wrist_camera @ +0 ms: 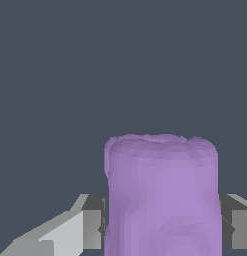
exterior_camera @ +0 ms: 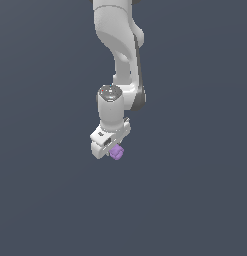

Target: Pick up the object and move it to a goal position.

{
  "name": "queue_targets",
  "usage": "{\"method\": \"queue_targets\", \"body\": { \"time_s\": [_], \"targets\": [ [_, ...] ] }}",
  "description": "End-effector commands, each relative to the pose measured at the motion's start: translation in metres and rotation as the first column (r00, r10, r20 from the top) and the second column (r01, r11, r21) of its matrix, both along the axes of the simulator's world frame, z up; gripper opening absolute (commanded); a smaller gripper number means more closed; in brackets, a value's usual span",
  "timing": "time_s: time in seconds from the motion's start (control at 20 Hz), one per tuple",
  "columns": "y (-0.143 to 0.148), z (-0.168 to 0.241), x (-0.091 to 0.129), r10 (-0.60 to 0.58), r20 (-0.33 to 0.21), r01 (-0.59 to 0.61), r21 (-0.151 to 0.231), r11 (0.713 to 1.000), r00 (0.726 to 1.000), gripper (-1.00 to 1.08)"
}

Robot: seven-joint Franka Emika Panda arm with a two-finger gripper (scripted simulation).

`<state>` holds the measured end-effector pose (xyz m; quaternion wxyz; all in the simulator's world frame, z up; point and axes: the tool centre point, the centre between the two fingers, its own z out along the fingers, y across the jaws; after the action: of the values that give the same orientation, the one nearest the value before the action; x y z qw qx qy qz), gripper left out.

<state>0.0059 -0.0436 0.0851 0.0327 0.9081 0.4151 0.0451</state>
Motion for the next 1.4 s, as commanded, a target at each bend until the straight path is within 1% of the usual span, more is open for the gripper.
{"method": "queue_targets", "body": {
  "time_s": [0.0, 0.1, 0.2, 0.35, 0.55, 0.75, 0.9, 1.05, 1.2, 1.35],
  "targets": [
    [-0.005, 0.022, 0.022, -0.021, 0.065, 0.022, -0.010, 1.000, 0.998, -1.00],
    [-0.011, 0.045, 0.042, -0.042, 0.130, 0.045, -0.020, 0.999, 0.991, -1.00],
    [-0.018, 0.073, 0.063, -0.064, 0.203, 0.071, -0.029, 0.997, 0.977, -1.00],
    [-0.029, 0.123, 0.093, -0.097, 0.321, 0.116, -0.039, 0.993, 0.942, -1.00],
    [-0.044, 0.194, 0.122, -0.136, 0.473, 0.177, -0.043, 0.983, 0.870, -1.00],
    [-0.057, 0.260, 0.136, -0.163, 0.595, 0.231, -0.039, 0.972, 0.787, -1.00],
    [-0.064, 0.301, 0.140, -0.175, 0.662, 0.263, -0.034, 0.964, 0.729, -1.00],
    [-0.069, 0.331, 0.140, -0.183, 0.709, 0.287, -0.029, 0.958, 0.681, -1.00],
    [-0.072, 0.352, 0.138, -0.187, 0.740, 0.304, -0.024, 0.952, 0.646, -1.00],
    [-0.075, 0.367, 0.137, -0.190, 0.761, 0.317, -0.022, 0.948, 0.620, -1.00]
  ]
}}
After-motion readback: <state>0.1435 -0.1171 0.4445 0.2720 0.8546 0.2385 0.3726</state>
